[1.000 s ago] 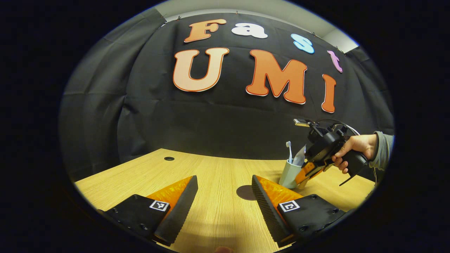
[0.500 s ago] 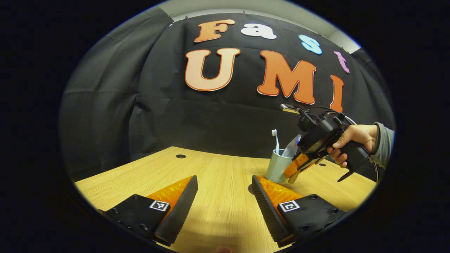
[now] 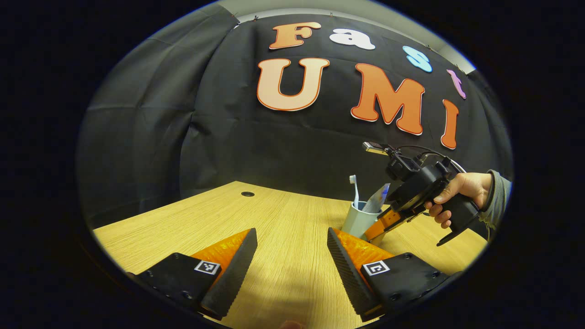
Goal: Put the toothbrush and toothpaste on the desktop into the cup, then pick up the cup and place it on the coaster on the desktop.
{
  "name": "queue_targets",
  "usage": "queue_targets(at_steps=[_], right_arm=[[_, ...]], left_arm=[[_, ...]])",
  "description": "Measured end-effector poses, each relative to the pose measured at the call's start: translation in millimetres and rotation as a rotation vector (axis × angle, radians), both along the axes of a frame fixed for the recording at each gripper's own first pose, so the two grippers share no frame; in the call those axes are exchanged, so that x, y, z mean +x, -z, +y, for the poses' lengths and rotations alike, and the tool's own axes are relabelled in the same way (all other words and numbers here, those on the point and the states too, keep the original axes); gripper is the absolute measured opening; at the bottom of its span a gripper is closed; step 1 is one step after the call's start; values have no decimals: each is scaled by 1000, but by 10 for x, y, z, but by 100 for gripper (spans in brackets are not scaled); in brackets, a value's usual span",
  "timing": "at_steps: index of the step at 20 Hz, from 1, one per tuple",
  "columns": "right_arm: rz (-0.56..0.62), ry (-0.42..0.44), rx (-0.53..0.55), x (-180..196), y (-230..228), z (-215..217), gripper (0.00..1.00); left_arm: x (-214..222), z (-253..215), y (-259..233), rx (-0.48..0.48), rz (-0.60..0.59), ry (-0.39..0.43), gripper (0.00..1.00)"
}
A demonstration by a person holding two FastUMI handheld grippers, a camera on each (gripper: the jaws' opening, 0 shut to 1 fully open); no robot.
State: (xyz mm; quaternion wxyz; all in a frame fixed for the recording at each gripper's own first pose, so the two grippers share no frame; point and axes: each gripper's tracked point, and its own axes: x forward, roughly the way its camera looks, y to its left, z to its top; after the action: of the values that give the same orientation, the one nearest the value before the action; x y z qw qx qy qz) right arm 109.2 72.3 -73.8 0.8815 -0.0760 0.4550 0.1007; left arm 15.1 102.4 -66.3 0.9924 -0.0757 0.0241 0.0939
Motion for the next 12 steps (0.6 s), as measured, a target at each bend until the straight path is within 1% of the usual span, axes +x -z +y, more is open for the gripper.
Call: queue_targets(at_steps=[3,5,8,9,10,12], right_arm=[[8,-6,10,-11,15,7,23],[-9,-21,37,-28,-15,38,27],[-81,-36,71,-14,-160,41,33],[-111,-41,77,-5,-223,25,33],[-137,-49,91,-14,-288,18,36],[-194,-63,136,-39,-404,12,39]], left_arm=[[25,-19,77,-18,16,6,98],[36,-54,109,-20,19,13,98],[60,-159,101,-9,23,27,98],[47,-212,92,-2,20,33,98],[59,-275,46,6,16,40,98],[114,-385,-30,24,8,53,98]])
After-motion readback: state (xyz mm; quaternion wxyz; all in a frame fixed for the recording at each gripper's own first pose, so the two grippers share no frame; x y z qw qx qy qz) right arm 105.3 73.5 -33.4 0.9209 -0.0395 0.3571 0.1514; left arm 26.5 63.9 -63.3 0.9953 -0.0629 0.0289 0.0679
